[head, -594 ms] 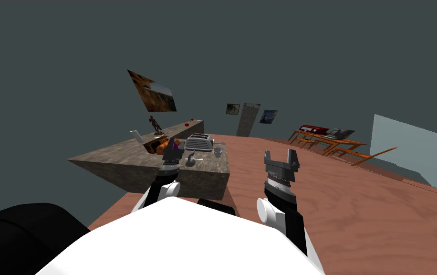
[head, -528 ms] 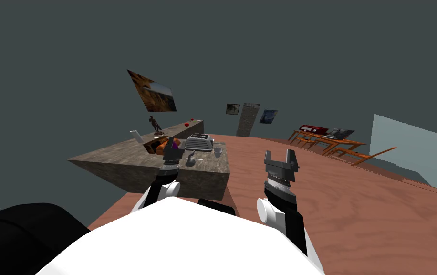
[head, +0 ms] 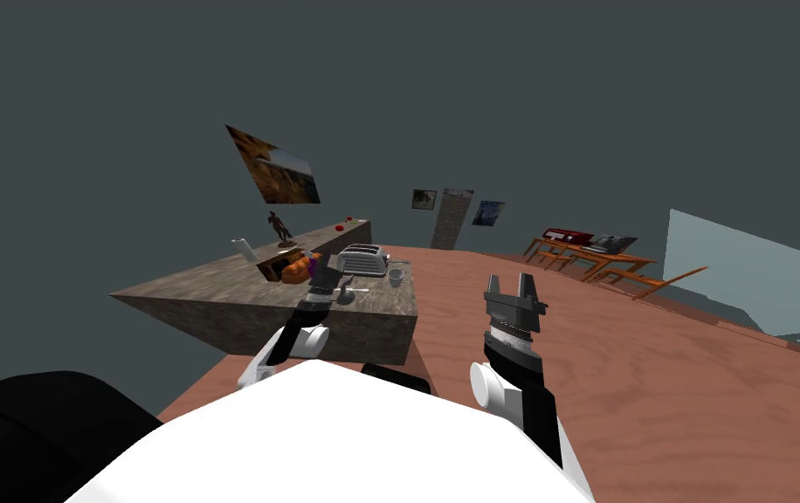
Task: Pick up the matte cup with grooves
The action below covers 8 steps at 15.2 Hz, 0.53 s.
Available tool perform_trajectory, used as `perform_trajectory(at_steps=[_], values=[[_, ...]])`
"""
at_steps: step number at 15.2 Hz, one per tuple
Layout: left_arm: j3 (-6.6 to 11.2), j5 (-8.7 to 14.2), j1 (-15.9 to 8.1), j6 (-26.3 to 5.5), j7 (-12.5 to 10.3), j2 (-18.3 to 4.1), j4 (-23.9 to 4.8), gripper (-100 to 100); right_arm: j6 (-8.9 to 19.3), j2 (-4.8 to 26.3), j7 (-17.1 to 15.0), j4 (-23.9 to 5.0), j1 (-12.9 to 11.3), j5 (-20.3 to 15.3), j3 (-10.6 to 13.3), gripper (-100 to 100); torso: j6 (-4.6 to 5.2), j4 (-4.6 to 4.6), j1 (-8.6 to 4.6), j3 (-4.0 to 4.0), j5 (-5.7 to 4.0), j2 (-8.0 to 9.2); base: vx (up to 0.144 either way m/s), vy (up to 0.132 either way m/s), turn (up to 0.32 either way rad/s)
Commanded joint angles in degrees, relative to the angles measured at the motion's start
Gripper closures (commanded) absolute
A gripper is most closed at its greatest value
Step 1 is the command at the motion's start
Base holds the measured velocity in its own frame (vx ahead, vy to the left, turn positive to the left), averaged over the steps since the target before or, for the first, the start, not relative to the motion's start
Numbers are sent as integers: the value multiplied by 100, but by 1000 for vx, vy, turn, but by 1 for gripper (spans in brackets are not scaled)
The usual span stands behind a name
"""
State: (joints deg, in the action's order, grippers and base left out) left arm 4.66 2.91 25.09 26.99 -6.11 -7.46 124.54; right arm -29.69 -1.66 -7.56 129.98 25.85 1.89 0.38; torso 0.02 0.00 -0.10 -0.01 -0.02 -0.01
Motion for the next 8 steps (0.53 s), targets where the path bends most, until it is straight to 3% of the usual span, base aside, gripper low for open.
perform_trajectory(at_steps=[1, 4, 6, 7, 8], values=[[20, 12, -91, -229, 45, -92, -78, -100, 0, 0, 0, 0, 0, 0, 0, 0, 0, 0, 0, 0, 0, 0, -3, -26, -33], [79, 46, -390, -635, 164, -295, -296, -100, 0, 0, 0, 0, 0, 0, 0, 0, -1, 0, -2, 0, 0, -1, -3, -33, -38], [79, 46, -390, -787, 164, -295, -296, -100, 0, 0, 0, 0, 0, 0, 0, 0, -1, 0, -3, 0, -1, 0, -3, -29, -23], [112, 65, -559, -1003, 231, -389, -420, -100, 0, 0, 0, 0, 0, 0, 0, 0, -2, 0, -1, 0, 0, 0, -3, -28, -36], [112, 65, -559, -1103, 231, -389, -420, -100, 0, 0, 0, 0, 0, 0, 0, 0, 0, 0, -1, 0, 0, 0, -5, -31, -40]])
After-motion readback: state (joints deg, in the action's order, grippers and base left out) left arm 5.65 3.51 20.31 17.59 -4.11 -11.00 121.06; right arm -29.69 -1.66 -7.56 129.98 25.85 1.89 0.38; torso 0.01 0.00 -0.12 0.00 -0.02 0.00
